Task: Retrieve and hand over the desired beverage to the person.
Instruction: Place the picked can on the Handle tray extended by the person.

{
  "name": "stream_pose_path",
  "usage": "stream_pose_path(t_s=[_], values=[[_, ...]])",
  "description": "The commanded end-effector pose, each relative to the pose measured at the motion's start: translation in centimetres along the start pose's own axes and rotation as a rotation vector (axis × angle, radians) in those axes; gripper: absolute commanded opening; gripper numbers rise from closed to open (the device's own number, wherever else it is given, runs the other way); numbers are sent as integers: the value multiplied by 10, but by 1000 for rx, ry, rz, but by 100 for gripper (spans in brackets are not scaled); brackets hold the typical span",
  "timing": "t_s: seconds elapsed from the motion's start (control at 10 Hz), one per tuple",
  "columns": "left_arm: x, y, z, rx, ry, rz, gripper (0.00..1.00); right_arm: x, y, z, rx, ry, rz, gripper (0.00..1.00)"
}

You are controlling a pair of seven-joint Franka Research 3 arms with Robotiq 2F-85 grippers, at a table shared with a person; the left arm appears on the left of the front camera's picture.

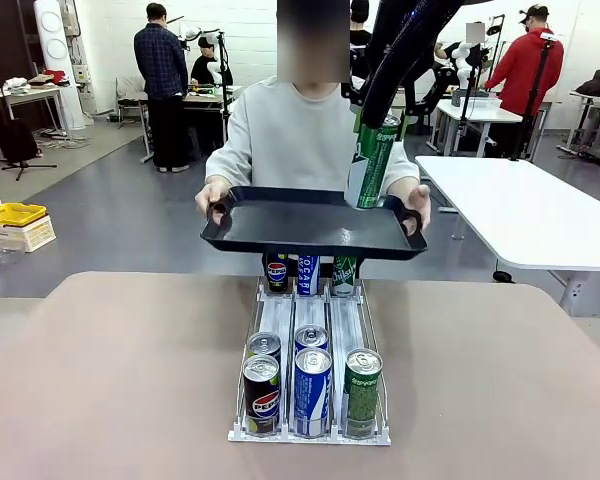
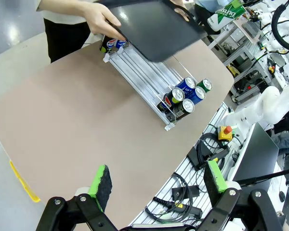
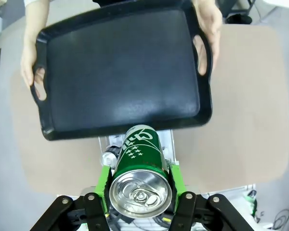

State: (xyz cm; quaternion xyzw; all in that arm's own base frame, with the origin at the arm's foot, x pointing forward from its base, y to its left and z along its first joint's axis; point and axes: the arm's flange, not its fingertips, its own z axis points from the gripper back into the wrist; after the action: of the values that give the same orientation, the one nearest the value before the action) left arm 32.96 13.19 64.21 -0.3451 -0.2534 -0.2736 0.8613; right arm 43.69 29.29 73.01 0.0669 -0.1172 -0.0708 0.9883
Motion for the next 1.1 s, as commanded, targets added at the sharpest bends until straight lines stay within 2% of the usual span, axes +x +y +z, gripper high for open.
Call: stream_pose_path(t_s=[0.0, 0.7, 0.8, 1.0], values=[[1, 0, 2, -17, -14, -19, 100, -3, -5, 1, -13, -16, -16, 0], [1, 0, 2, -17, -14, -19, 100, -3, -5, 1, -13, -16, -16, 0], [1, 0, 2, -17, -14, -19, 100, 1, -2, 0, 0, 1, -3, 58], [1, 0, 2, -17, -14, -19, 100, 27, 10, -9, -101, 41, 57, 58]])
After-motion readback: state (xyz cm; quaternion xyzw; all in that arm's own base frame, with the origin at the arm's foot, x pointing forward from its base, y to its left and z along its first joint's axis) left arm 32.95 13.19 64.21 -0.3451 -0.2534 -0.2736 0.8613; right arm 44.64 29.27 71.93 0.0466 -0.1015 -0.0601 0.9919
